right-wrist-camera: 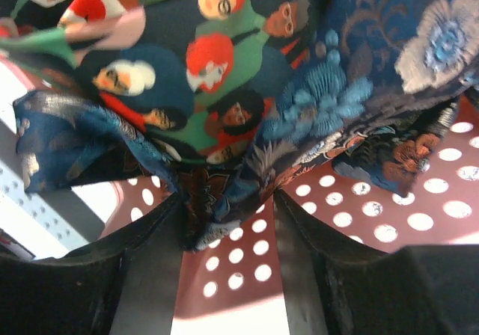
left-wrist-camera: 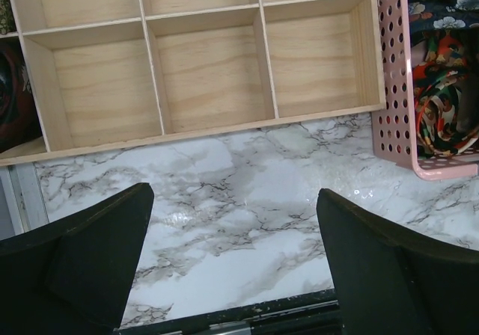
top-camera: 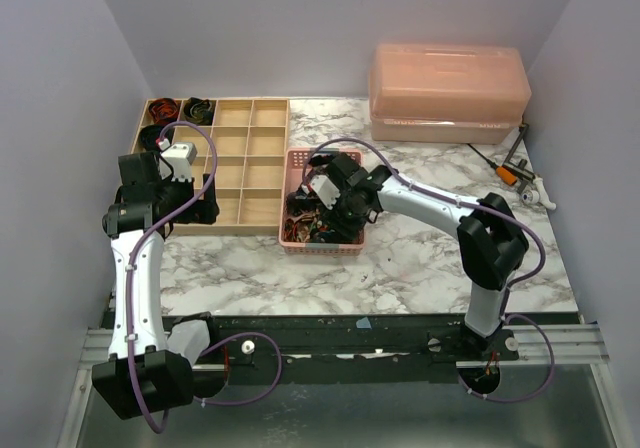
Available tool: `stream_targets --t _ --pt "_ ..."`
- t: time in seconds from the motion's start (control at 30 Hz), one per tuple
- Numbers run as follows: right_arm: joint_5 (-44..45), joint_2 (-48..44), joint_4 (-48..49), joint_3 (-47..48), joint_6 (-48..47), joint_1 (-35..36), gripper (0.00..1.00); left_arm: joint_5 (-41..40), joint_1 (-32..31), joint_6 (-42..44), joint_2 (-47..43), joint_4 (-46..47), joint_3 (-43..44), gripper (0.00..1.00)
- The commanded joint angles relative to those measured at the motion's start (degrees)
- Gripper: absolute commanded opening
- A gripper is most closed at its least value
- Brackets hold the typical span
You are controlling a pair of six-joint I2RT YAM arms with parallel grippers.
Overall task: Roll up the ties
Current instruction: Move the bin to the center of the board, then pick up the tie from the bin.
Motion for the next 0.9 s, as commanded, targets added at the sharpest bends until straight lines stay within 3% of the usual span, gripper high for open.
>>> stream_targets --t 0.0,0.17,0.2,0.47,0.87 --pt "4.4 1.9 2.8 -2.5 0.9 -0.1 0.43 -0.5 -0.2 1.6 -1.3 -0.1 0.6 0.98" --pt "6.1 0.4 3.0 -1.2 0.6 0.0 0.02 -0.3 -0.2 1.9 -0.3 0.3 1.0 0.98" --pt "6.1 -0.3 3.1 -1.1 0.1 0.0 0.0 0.0 -0.2 1.9 0.1 0.3 1.3 0.98" --pt "4.3 -11.1 3.0 2.3 -2.9 -0.1 0.0 2.1 -0.2 1.8 2.8 1.7 3.5 0.98" --pt "13.5 -17.2 5.9 15.2 -5.9 -0.1 0.0 5.2 -0.2 0.3 6.1 4.6 5.6 0.98"
